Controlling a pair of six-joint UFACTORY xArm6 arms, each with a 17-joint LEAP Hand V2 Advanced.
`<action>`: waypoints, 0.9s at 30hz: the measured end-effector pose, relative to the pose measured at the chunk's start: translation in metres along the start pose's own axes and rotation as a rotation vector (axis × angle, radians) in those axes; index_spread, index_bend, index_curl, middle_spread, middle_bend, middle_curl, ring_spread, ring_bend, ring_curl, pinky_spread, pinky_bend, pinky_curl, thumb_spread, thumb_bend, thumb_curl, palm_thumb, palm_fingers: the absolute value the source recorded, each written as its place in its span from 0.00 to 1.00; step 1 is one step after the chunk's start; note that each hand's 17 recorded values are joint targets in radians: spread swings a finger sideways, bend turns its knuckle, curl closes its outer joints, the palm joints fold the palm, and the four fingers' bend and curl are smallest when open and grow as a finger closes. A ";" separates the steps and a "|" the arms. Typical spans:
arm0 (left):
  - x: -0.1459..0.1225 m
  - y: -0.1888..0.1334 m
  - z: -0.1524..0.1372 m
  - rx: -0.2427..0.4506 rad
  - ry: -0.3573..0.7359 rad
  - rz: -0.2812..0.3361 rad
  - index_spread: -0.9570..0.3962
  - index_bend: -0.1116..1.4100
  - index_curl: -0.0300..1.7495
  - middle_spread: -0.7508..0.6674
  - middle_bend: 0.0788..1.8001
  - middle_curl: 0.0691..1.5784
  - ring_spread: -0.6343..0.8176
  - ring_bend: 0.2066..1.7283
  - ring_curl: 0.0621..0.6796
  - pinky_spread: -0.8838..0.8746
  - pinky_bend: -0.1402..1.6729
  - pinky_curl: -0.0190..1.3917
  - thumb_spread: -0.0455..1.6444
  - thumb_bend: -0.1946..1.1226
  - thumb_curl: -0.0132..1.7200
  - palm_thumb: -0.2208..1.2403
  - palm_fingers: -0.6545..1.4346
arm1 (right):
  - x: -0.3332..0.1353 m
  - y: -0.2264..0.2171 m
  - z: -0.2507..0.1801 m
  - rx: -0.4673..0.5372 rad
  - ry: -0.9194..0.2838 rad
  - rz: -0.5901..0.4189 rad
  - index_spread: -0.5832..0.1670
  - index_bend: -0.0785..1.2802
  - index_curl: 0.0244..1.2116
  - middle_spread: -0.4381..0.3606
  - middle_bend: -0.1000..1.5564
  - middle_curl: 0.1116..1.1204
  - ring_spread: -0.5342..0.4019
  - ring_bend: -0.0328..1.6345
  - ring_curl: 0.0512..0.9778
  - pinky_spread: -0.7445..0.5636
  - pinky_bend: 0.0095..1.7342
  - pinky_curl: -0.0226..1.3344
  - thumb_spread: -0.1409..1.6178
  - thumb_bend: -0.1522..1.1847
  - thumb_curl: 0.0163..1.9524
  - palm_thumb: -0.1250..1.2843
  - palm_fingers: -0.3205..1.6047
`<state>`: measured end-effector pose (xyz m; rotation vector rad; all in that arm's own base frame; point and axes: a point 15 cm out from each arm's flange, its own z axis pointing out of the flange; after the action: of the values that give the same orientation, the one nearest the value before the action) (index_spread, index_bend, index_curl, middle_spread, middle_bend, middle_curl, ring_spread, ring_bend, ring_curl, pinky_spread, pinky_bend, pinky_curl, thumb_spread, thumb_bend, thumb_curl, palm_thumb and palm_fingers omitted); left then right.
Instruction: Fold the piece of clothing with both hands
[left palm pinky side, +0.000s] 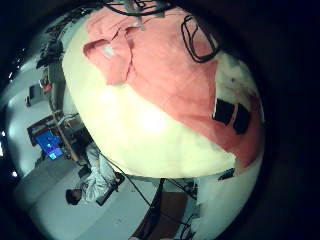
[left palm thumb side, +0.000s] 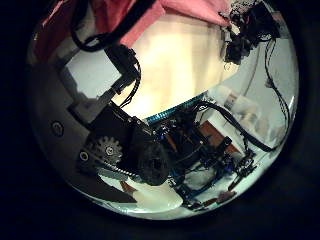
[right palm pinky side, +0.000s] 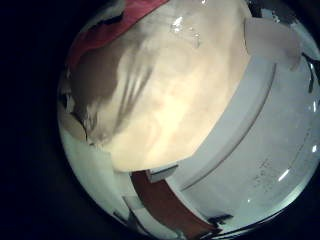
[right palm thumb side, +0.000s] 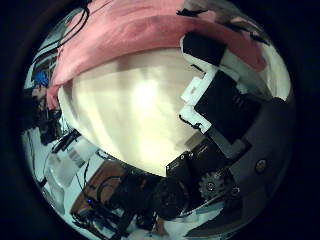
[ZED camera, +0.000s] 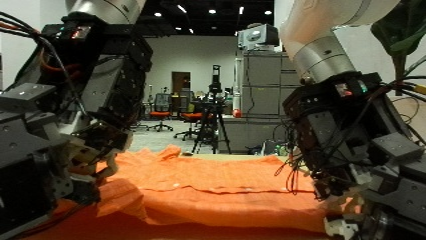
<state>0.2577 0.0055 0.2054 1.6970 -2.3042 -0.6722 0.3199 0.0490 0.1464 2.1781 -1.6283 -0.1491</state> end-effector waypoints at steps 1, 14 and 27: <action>0.000 0.003 -0.002 -0.007 -0.002 0.006 0.23 0.19 0.85 0.06 0.36 0.84 0.13 0.74 0.77 0.12 0.69 0.42 0.58 0.14 0.45 0.80 0.79 | 0.001 0.001 -0.004 0.008 0.000 0.001 0.29 0.62 0.51 0.28 0.62 0.53 0.26 0.65 0.47 0.15 0.48 0.36 0.74 0.13 0.19 0.75 0.90; 0.002 0.052 -0.026 -0.094 0.011 0.085 0.26 0.19 0.86 0.06 0.35 0.84 0.12 0.73 0.77 0.12 0.69 0.42 0.58 0.14 0.45 0.79 0.80 | 0.011 0.062 -0.061 0.068 0.004 -0.058 0.39 0.80 0.64 0.33 0.77 0.64 0.32 0.80 0.60 0.29 0.68 0.49 0.80 0.15 0.24 0.86 0.79; 0.007 0.082 -0.067 -0.124 0.017 0.135 0.28 0.19 0.86 0.05 0.34 0.85 0.12 0.72 0.77 0.11 0.68 0.43 0.58 0.14 0.44 0.79 0.80 | 0.013 0.127 -0.099 0.107 0.015 -0.084 0.43 0.82 0.66 0.35 0.80 0.65 0.34 0.83 0.61 0.33 0.71 0.51 0.80 0.12 0.27 0.86 0.78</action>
<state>0.2139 0.0027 0.3020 1.4727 -2.2891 -0.7528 0.2428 0.0337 0.2872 2.3232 -1.5705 -0.0715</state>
